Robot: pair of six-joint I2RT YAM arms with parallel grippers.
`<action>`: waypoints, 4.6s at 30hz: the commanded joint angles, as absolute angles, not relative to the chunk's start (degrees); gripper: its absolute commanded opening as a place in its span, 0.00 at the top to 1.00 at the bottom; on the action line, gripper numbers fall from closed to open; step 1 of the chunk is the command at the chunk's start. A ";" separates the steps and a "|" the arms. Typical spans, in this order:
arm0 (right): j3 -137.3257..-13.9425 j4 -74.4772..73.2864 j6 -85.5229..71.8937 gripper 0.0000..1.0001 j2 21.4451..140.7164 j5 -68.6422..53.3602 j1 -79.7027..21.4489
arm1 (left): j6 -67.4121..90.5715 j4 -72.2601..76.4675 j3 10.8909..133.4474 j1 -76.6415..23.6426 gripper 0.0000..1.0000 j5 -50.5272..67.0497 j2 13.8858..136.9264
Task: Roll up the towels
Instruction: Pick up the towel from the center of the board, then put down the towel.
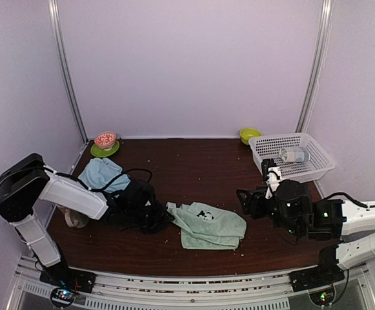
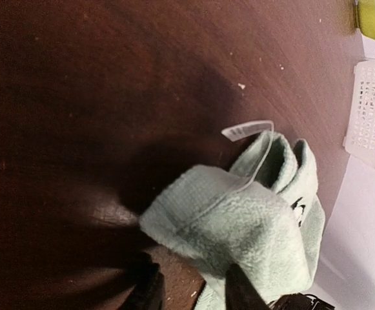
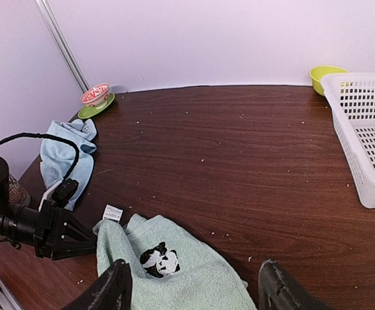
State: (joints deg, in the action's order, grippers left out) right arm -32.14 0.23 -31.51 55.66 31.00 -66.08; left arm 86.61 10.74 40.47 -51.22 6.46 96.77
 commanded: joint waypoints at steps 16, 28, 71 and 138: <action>-31.95 -1.73 -31.37 0.32 54.67 32.87 -65.89 | 82.11 3.98 42.22 -50.62 0.53 0.34 89.88; -31.98 -2.01 -30.98 0.31 54.49 32.79 -65.91 | 79.04 5.62 41.22 -46.56 0.28 3.13 91.79; -34.45 -4.20 -29.84 0.30 54.47 34.11 -65.92 | 65.35 -6.53 50.02 -47.46 1.00 -0.10 84.32; -70.28 -10.86 -47.22 0.37 103.97 -9.01 -65.31 | 50.44 -35.86 47.73 -58.01 0.25 -27.51 56.21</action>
State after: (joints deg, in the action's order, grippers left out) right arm -65.65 -4.49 -47.90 100.71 -7.97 -64.97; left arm 46.85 -34.20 50.59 -58.22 -22.09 61.78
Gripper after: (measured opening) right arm 0.640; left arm 0.756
